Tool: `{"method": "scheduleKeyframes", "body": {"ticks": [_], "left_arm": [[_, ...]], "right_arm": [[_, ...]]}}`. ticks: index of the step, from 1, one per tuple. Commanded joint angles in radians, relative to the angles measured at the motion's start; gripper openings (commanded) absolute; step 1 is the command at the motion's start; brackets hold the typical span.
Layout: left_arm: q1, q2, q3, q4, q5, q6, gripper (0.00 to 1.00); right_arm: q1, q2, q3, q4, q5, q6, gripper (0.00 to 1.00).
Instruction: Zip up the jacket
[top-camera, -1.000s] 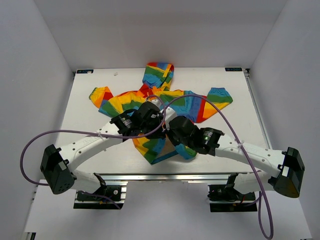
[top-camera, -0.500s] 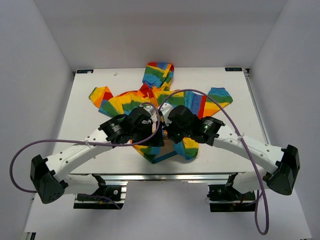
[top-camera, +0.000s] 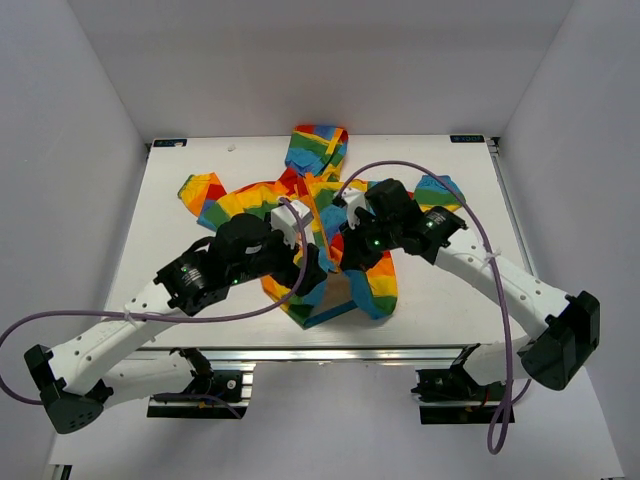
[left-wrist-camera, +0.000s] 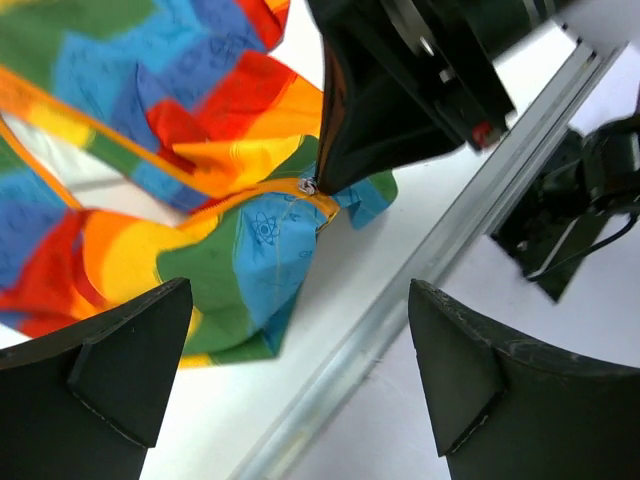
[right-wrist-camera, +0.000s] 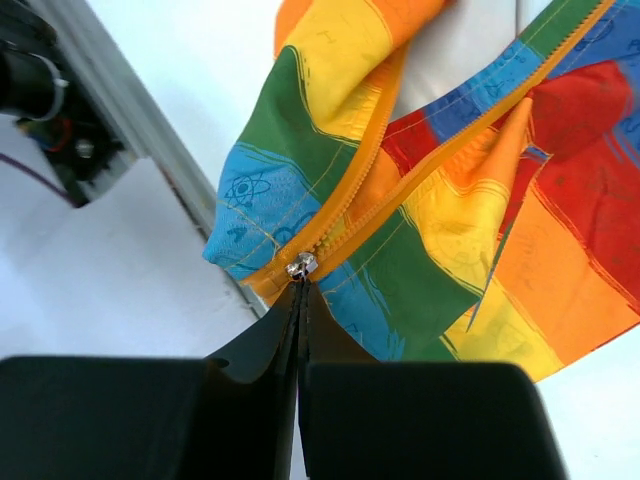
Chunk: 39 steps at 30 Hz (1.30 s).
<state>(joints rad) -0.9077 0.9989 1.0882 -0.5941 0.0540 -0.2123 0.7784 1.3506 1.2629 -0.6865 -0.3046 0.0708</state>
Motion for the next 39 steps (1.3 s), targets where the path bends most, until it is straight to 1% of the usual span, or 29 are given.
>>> {"method": "scheduleKeyframes", "body": {"ticks": [1, 5, 6, 7, 8, 9, 10, 11, 12, 13, 14, 16, 17, 23, 24, 26, 27, 30, 31, 33, 34, 36, 37, 39], "left_arm": [[-0.008, 0.004, 0.004, 0.03, 0.058, 0.183, 0.98], [-0.026, 0.032, 0.028, 0.044, 0.093, 0.308, 0.98], [-0.039, 0.044, 0.056, 0.03, 0.092, 0.329, 0.97], [-0.055, 0.069, 0.07, 0.016, 0.06, 0.336, 0.96], [-0.08, 0.087, 0.087, -0.019, 0.022, 0.35, 0.96], [-0.138, 0.099, 0.101, -0.033, -0.026, 0.359, 0.96], [-0.17, 0.124, 0.099, -0.027, -0.178, 0.367, 0.97], [-0.233, 0.141, 0.101, -0.026, -0.244, 0.396, 0.97], [-0.259, 0.159, 0.104, -0.035, -0.294, 0.415, 0.97], [-0.282, 0.181, 0.116, -0.044, -0.386, 0.425, 0.97], [-0.302, 0.216, 0.119, -0.058, -0.425, 0.445, 0.96], [-0.338, 0.24, 0.116, -0.074, -0.486, 0.461, 0.95], [-0.35, 0.25, 0.108, -0.069, -0.54, 0.468, 0.94], [-0.359, 0.218, 0.079, -0.02, -0.505, 0.521, 0.93], [-0.359, 0.216, 0.067, -0.013, -0.517, 0.525, 0.88], [-0.361, 0.222, 0.056, 0.003, -0.534, 0.537, 0.84], [-0.361, 0.234, 0.05, 0.008, -0.548, 0.539, 0.77], [-0.361, 0.253, 0.044, 0.03, -0.548, 0.557, 0.63], [-0.362, 0.267, 0.042, 0.036, -0.546, 0.565, 0.52], [-0.362, 0.276, 0.044, 0.04, -0.559, 0.568, 0.38], [-0.361, 0.282, 0.042, 0.042, -0.562, 0.568, 0.21], [-0.364, 0.282, 0.044, 0.039, -0.556, 0.571, 0.14], [-0.362, 0.28, 0.044, 0.039, -0.548, 0.571, 0.07], [-0.365, 0.27, 0.039, 0.048, -0.537, 0.574, 0.0]], "right_arm": [[-0.04, 0.01, 0.066, -0.028, -0.154, -0.006, 0.0], [-0.05, 0.034, 0.102, -0.051, -0.189, -0.003, 0.0], [-0.05, 0.047, 0.115, -0.07, -0.192, -0.005, 0.0], [-0.05, 0.051, 0.131, -0.074, -0.194, -0.002, 0.0], [-0.053, 0.054, 0.138, -0.077, -0.203, 0.004, 0.0], [-0.051, 0.059, 0.142, -0.077, -0.212, 0.007, 0.0], [-0.053, 0.062, 0.15, -0.077, -0.218, 0.014, 0.0], [-0.054, 0.067, 0.159, -0.084, -0.223, 0.023, 0.0], [-0.054, 0.076, 0.165, -0.096, -0.228, 0.021, 0.0], [-0.053, 0.078, 0.173, -0.102, -0.229, 0.023, 0.0], [-0.054, 0.081, 0.187, -0.108, -0.226, 0.026, 0.0], [-0.054, 0.084, 0.197, -0.119, -0.225, 0.032, 0.0], [-0.057, 0.084, 0.205, -0.119, -0.223, 0.032, 0.0], [-0.068, 0.104, 0.222, -0.134, -0.238, 0.047, 0.0], [-0.07, 0.104, 0.227, -0.137, -0.241, 0.047, 0.0], [-0.071, 0.101, 0.237, -0.145, -0.246, 0.049, 0.0], [-0.073, 0.097, 0.245, -0.15, -0.246, 0.052, 0.0], [-0.073, 0.096, 0.25, -0.147, -0.263, 0.058, 0.0], [-0.074, 0.094, 0.248, -0.145, -0.271, 0.063, 0.0], [-0.074, 0.097, 0.248, -0.142, -0.28, 0.063, 0.0], [-0.074, 0.096, 0.245, -0.14, -0.281, 0.064, 0.0], [-0.074, 0.096, 0.24, -0.134, -0.283, 0.072, 0.0], [-0.074, 0.096, 0.236, -0.131, -0.272, 0.075, 0.0], [-0.074, 0.097, 0.236, -0.122, -0.257, 0.076, 0.0]]}}
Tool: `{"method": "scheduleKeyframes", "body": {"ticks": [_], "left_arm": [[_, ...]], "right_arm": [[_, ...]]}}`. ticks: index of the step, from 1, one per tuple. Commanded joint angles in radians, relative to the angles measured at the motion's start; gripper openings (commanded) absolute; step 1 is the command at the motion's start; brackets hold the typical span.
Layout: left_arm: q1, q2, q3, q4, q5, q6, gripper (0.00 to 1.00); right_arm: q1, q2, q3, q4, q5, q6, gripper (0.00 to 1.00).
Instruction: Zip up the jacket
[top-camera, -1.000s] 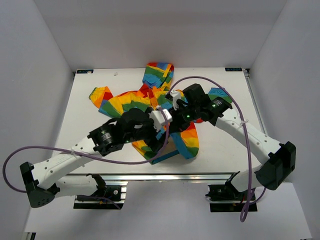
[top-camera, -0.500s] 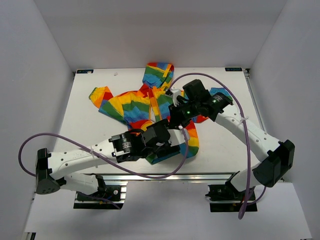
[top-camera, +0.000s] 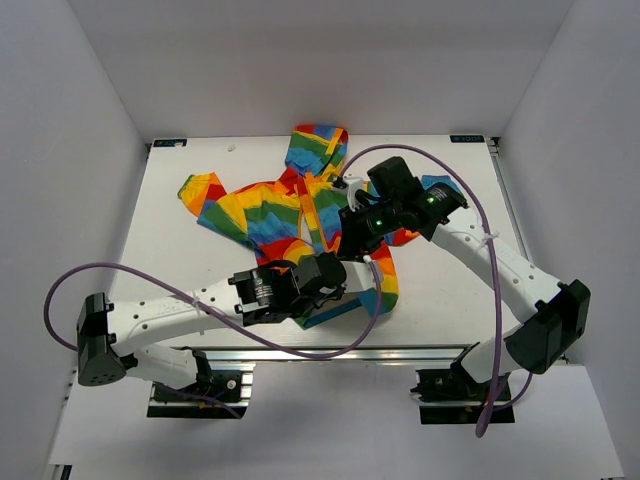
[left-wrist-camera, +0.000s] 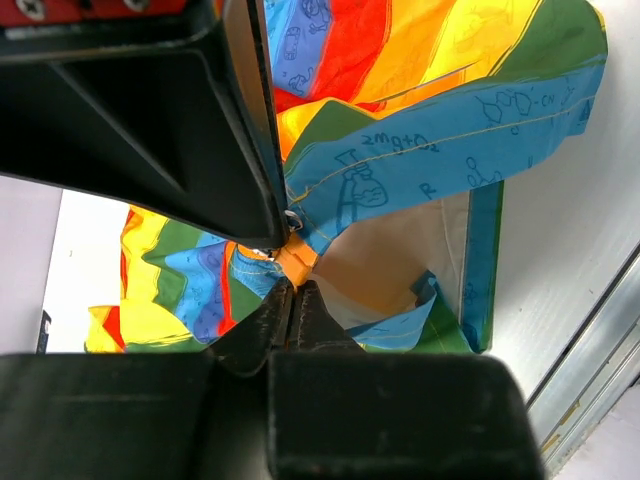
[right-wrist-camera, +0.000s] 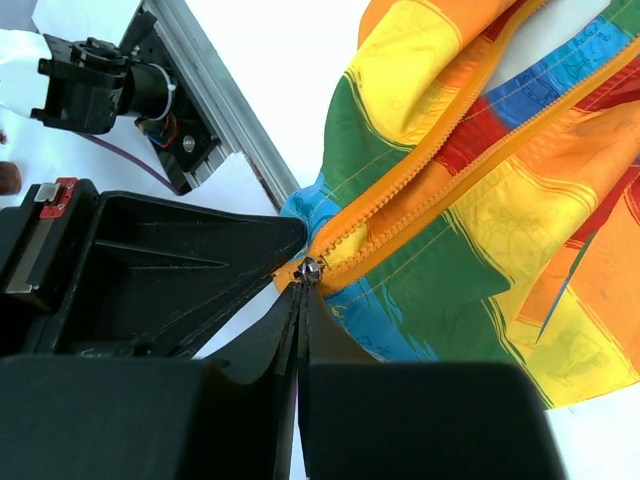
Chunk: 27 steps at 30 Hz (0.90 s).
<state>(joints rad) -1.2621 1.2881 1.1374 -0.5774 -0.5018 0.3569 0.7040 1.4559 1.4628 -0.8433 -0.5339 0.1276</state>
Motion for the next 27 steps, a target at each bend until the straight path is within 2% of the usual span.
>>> {"method": "scheduleKeyframes", "body": {"ticks": [1, 5, 10, 15, 18, 23, 27], "left_arm": [[-0.013, -0.029, -0.013, 0.039, 0.022, 0.004, 0.0], [-0.014, -0.073, -0.028, 0.056, 0.057, -0.007, 0.0], [-0.014, -0.147, -0.06, 0.091, 0.091, -0.058, 0.0], [-0.014, -0.214, -0.1, 0.119, 0.164, -0.09, 0.0], [-0.014, -0.228, -0.1, 0.096, 0.18, -0.13, 0.0], [-0.014, -0.228, -0.11, 0.077, 0.2, -0.185, 0.0], [-0.014, -0.227, -0.134, 0.092, 0.267, -0.217, 0.0]], "right_arm": [[0.0, -0.003, 0.037, 0.038, -0.002, 0.02, 0.0], [0.0, 0.018, 0.037, 0.062, 0.066, 0.003, 0.0], [0.006, 0.02, 0.011, 0.095, 0.3, -0.035, 0.0], [0.006, 0.006, -0.022, 0.185, 0.276, -0.048, 0.0], [0.006, 0.009, -0.042, 0.228, 0.333, -0.059, 0.0], [0.008, 0.11, -0.016, 0.295, 0.52, -0.094, 0.0], [0.003, 0.202, 0.024, 0.404, 0.691, -0.123, 0.0]]}}
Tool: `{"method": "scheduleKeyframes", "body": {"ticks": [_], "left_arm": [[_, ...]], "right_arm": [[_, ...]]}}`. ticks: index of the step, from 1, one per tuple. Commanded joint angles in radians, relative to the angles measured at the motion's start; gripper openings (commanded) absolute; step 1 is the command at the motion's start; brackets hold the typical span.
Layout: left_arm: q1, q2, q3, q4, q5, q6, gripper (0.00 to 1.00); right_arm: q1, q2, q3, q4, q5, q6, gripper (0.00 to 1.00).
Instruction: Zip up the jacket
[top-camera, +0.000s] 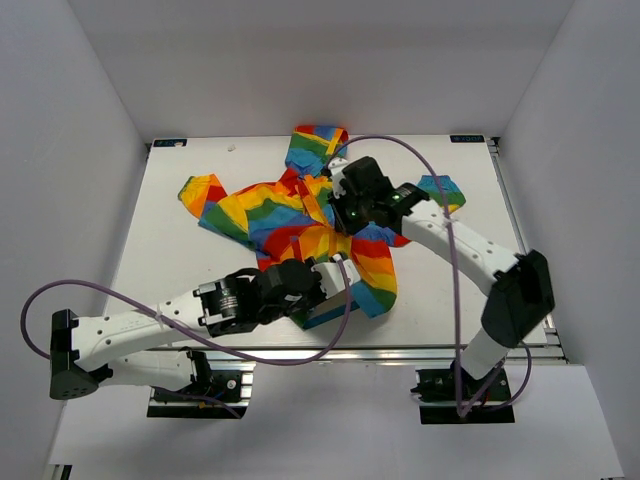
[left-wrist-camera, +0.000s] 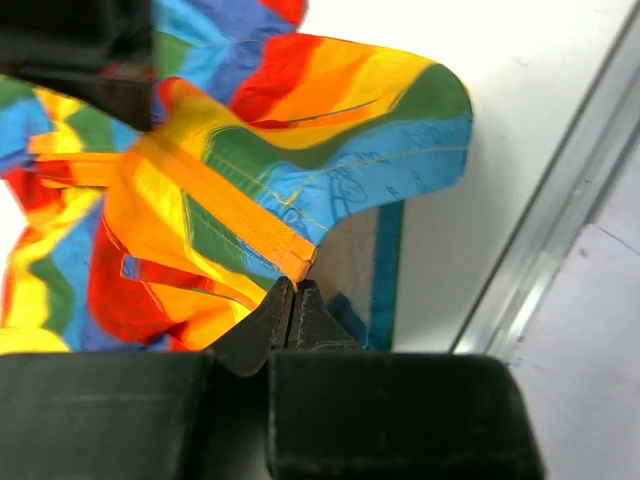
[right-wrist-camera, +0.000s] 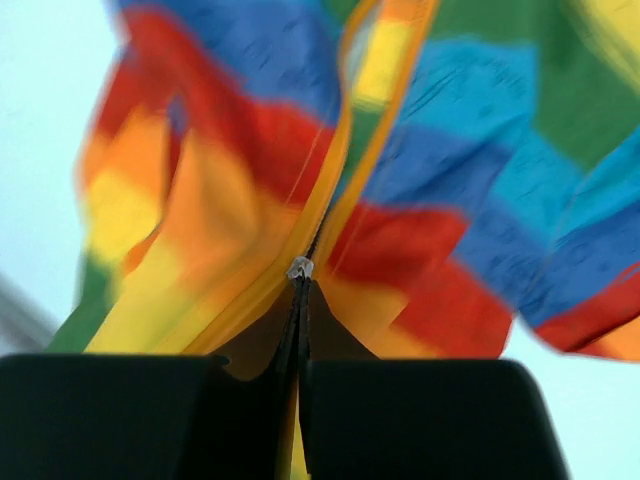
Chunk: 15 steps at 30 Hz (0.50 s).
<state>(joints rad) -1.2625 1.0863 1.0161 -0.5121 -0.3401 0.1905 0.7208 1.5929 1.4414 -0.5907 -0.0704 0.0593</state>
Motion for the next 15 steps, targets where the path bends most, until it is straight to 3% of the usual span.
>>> {"method": "scheduleKeyframes", "body": {"ticks": [1, 7, 12, 15], "left_arm": [[-0.014, -0.028, -0.043, 0.041, 0.136, -0.059, 0.0], [-0.014, -0.051, -0.096, 0.049, 0.228, -0.135, 0.0], [-0.014, -0.065, -0.198, 0.142, 0.424, -0.224, 0.0], [-0.014, -0.065, -0.243, 0.156, 0.44, -0.261, 0.0]], "right_arm": [[-0.017, 0.099, 0.065, 0.21, 0.242, -0.064, 0.0], [-0.069, 0.235, 0.184, 0.337, 0.328, -0.069, 0.0], [-0.092, 0.369, 0.322, 0.437, 0.412, -0.079, 0.0], [-0.125, 0.452, 0.41, 0.463, 0.417, -0.075, 0.0]]}}
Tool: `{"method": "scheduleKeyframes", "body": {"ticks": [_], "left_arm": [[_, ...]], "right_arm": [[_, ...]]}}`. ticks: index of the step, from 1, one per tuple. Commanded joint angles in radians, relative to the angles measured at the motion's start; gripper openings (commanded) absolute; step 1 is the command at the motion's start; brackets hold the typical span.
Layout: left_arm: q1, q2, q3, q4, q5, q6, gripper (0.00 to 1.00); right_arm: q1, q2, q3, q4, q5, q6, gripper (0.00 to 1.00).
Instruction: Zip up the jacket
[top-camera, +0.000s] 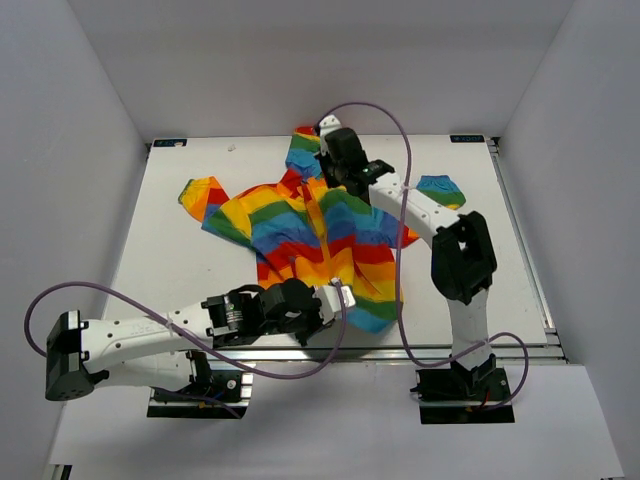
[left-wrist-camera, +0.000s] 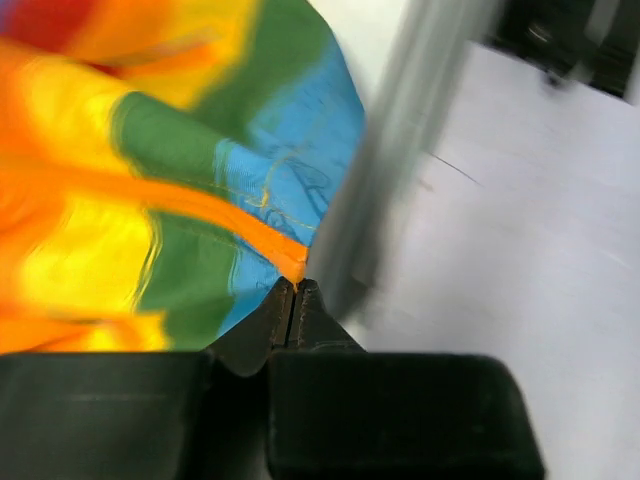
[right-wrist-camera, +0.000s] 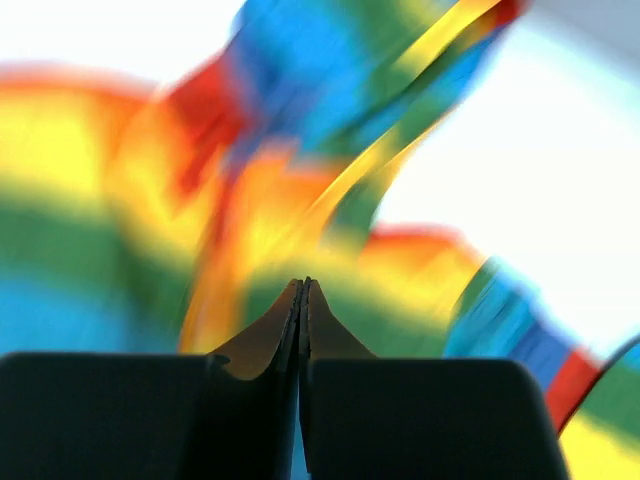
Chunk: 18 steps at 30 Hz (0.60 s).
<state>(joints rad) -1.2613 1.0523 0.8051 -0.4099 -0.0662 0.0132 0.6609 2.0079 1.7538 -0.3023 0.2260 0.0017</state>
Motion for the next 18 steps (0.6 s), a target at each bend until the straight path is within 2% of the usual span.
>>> {"method": "scheduleKeyframes", "body": {"ticks": [1, 5, 6, 8, 9, 11, 13, 18], "left_arm": [[-0.015, -0.032, -0.038, 0.048, 0.172, -0.096, 0.0], [-0.015, -0.032, -0.058, 0.042, 0.18, -0.108, 0.0], [-0.015, -0.034, -0.064, 0.046, 0.174, -0.111, 0.0], [-0.013, -0.044, -0.075, 0.055, 0.161, -0.12, 0.0], [-0.015, -0.049, -0.089, 0.068, 0.149, -0.136, 0.0], [-0.015, -0.055, -0.098, 0.069, 0.126, -0.16, 0.0], [-0.015, -0.061, -0.109, 0.06, 0.118, -0.185, 0.0], [-0.013, -0.08, -0.147, 0.048, 0.109, -0.278, 0.0]], "right_arm": [[-0.075, 0.073, 0.113, 0.199, 0.121, -0.02, 0.0], [-0.107, 0.158, 0.196, 0.267, 0.118, -0.029, 0.0], [-0.116, 0.173, 0.263, 0.209, 0.105, -0.031, 0.0], [-0.116, 0.166, 0.251, 0.16, 0.084, -0.054, 0.0], [-0.115, 0.093, 0.207, 0.152, 0.037, -0.058, 0.0], [-0.112, -0.071, -0.059, 0.265, -0.031, -0.051, 0.0], [-0.112, -0.165, -0.292, 0.292, -0.109, -0.036, 0.0], [-0.112, -0.357, -0.546, 0.318, -0.437, 0.045, 0.0]]}}
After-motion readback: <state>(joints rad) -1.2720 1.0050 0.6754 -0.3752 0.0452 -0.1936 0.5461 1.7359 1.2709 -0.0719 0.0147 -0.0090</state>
